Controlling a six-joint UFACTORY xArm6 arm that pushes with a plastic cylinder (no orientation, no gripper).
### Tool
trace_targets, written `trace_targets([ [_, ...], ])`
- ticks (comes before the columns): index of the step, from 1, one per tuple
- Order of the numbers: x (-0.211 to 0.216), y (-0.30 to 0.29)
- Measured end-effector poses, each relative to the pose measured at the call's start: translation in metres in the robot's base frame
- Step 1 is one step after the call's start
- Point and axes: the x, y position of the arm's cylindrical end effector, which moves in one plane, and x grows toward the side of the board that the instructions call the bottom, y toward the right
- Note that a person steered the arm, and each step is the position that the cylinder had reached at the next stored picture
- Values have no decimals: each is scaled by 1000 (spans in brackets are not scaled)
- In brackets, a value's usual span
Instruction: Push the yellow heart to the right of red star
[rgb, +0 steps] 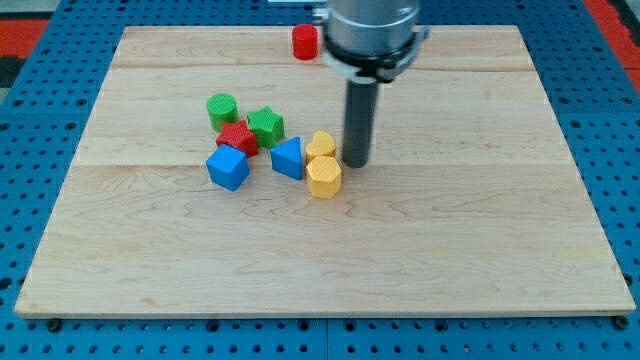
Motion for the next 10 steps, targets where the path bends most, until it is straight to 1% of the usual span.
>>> trace_targets([
  [1,-18,-41],
  [2,-22,-71],
  [4,-36,-78],
  [5,-30,-64],
  [6,-30,-28],
  [7,5,6],
  [8,66,22],
  [9,67,-26],
  [10,26,-40],
])
